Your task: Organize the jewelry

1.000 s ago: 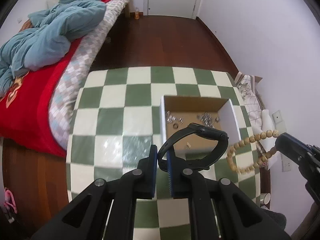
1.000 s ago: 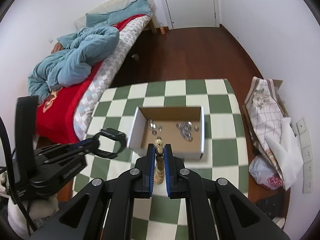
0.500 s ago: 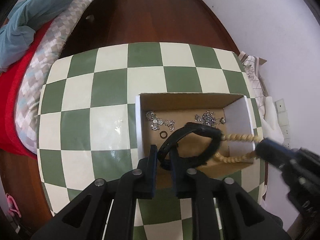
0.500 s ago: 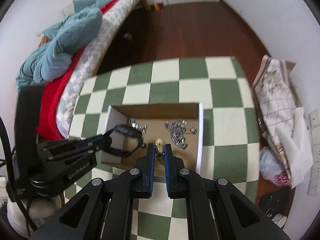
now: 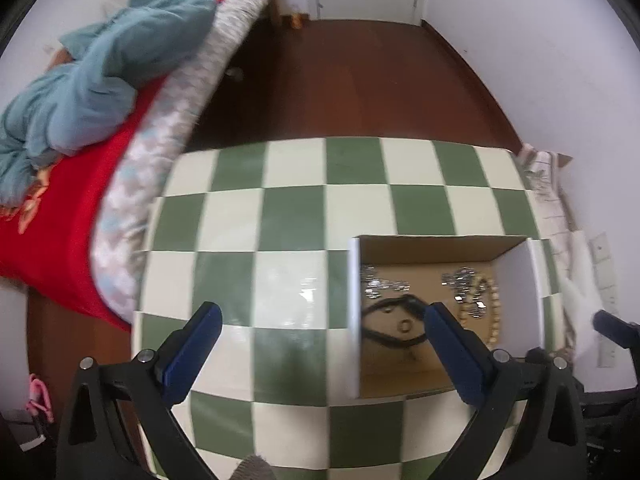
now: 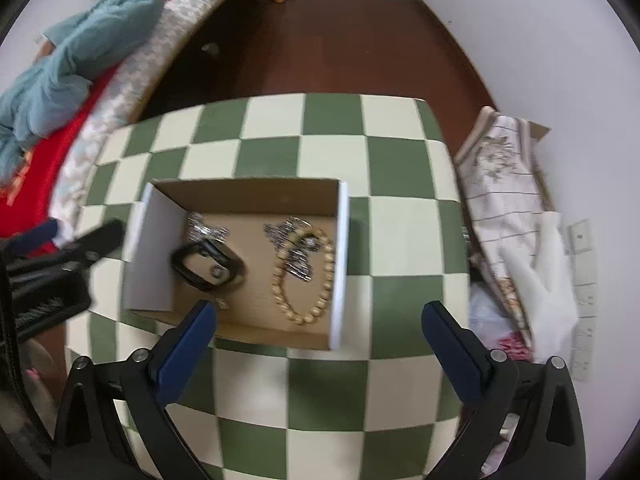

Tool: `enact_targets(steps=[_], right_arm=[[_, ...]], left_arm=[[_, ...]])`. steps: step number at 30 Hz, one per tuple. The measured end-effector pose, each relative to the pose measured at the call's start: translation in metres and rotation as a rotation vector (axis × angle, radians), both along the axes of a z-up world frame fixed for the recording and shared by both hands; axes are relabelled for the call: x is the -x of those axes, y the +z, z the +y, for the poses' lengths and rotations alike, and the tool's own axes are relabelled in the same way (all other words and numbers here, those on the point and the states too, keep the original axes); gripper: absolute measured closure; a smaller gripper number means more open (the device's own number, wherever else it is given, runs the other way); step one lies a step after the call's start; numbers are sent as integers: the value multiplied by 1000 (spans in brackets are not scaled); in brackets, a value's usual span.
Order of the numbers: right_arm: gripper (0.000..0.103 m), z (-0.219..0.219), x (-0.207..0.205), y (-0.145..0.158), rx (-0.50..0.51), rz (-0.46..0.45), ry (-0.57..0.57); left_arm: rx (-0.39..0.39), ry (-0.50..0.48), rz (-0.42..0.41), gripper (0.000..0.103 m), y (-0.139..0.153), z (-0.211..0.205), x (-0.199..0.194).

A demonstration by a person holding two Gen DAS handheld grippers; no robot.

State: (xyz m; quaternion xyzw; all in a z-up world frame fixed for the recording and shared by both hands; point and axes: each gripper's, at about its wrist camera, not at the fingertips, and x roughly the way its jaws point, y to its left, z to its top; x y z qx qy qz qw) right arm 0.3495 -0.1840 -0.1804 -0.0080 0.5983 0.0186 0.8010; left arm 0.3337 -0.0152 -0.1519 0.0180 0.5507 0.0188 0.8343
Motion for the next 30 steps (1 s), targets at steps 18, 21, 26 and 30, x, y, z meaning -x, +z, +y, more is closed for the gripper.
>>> enact_targets(steps=[18,21,26,30], right_arm=[[0,-12,83,51,44,-149,-83],[0,-13,106,72,48,-195,-88],[0,-16,145,102,31,-250,-96],[0,-21,180,129,24,-301,-105]], left_arm=[[3,30,-141,0,56,5,104],[5,22,-166,0,70,3,125],[-4,-11,-220,0,98,-4,165],[4,-32,-272,0,123,-6,193]])
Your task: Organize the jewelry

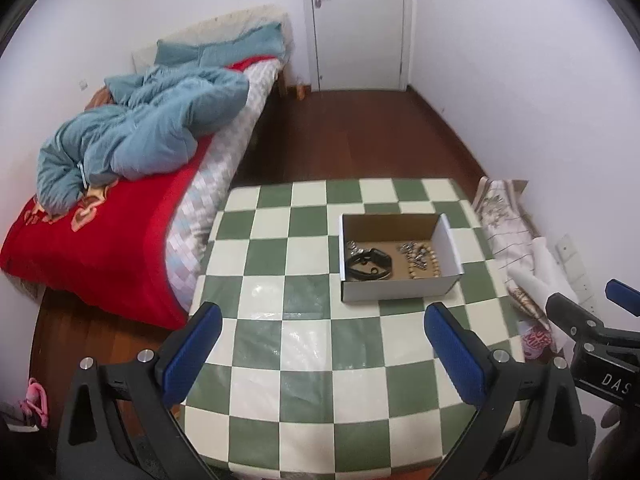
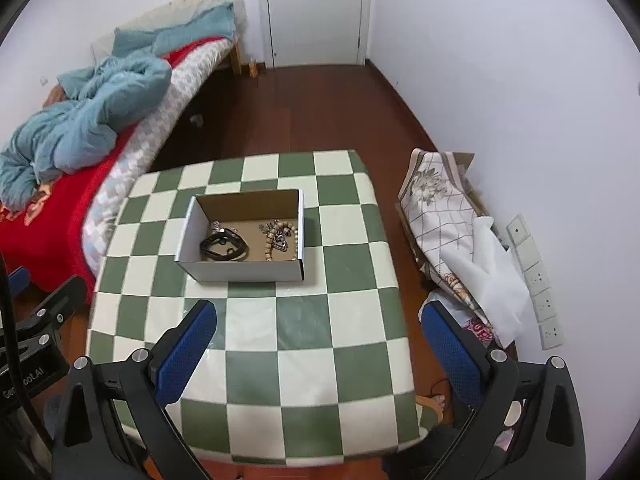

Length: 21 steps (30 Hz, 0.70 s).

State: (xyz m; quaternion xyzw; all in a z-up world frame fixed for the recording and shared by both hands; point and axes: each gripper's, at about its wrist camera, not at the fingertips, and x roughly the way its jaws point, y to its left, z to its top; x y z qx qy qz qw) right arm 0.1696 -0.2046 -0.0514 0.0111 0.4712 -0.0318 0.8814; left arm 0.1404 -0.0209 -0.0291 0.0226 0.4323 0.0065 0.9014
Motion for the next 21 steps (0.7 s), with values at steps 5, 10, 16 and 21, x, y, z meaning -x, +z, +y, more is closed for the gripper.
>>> enact_targets(steps=[5,10,16,21], right_arm=[[0,-2,41,35,13,-72,-7],[0,0,74,67,29,-140,-12],[0,3,106,99,30,-205,-4],[0,1,122,119,22,-235,-4]], left_arm=[[32,-3,-39,0,30,2,30],[53,0,-86,0,54,4,55],[78,-4,-110,0,75,5,76],[72,12,-129,0,90,6,84]])
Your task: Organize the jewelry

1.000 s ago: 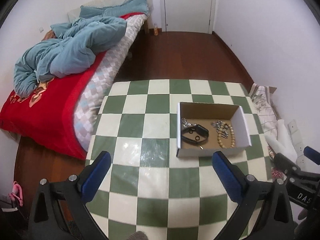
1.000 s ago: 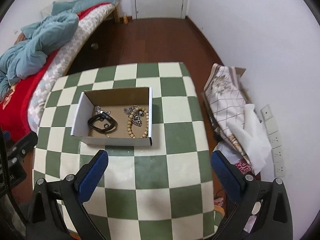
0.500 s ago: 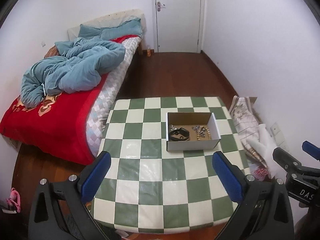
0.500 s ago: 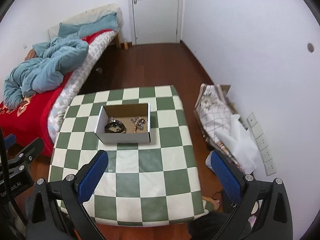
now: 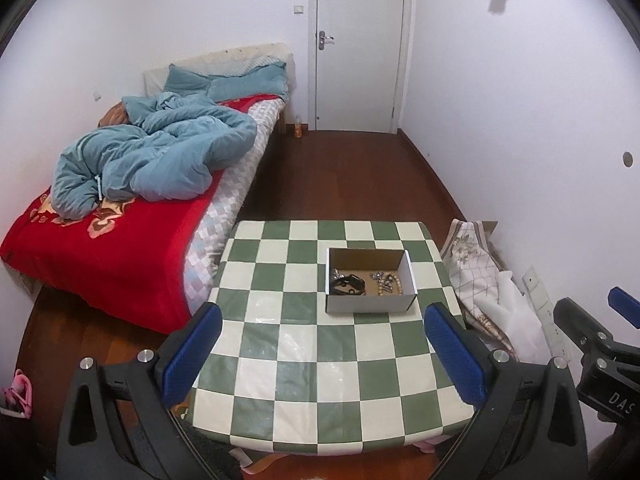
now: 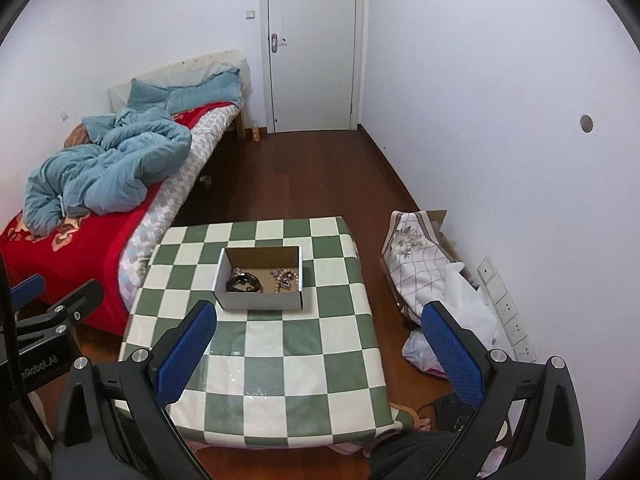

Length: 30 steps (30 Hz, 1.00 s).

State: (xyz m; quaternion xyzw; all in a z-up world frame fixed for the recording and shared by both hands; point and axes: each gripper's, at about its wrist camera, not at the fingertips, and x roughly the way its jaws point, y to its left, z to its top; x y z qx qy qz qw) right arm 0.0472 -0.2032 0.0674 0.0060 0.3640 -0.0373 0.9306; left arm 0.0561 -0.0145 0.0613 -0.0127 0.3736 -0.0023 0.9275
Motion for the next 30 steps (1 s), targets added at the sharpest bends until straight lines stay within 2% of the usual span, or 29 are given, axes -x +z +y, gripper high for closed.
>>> enact_targets(steps=[6,13,23,30], right_arm=[[0,-4,-9,13,0,8,-3],[0,-6,-49,16,-11,19,2],[0,-4,-105,-18,20,105,-8],[0,-7,-123,-38,22,152,-19]], left_arm=[[-4,22,8,0,12,-1,-13],[-3,37,3,0,12,-4,-38],[-34,57,87,0,-20,-8,-80],[-45,60,94,0,-22,-10,-91]])
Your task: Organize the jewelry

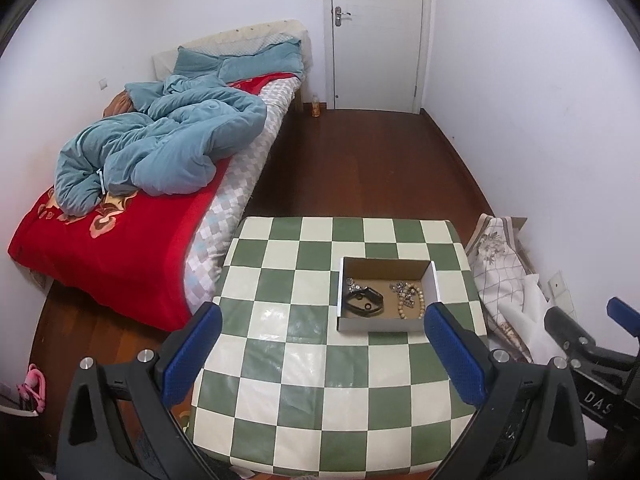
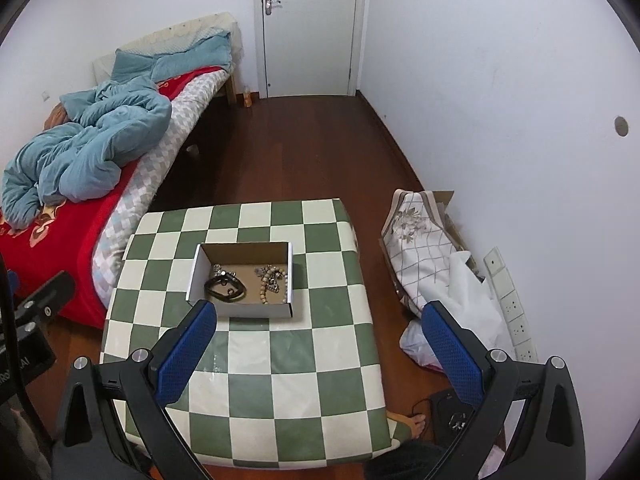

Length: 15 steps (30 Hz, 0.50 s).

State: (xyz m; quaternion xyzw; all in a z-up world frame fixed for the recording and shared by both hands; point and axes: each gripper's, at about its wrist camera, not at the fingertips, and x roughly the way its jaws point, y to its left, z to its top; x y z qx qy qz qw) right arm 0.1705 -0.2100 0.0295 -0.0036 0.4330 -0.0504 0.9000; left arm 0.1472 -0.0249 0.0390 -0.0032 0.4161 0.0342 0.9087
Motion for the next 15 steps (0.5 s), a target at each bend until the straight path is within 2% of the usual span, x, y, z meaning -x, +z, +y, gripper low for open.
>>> enact_targets(steps=[15], right_arm=[[0,4,-4,5,15,-3,14]], left_arm=[[-1,11,1,0,4,0,-5]])
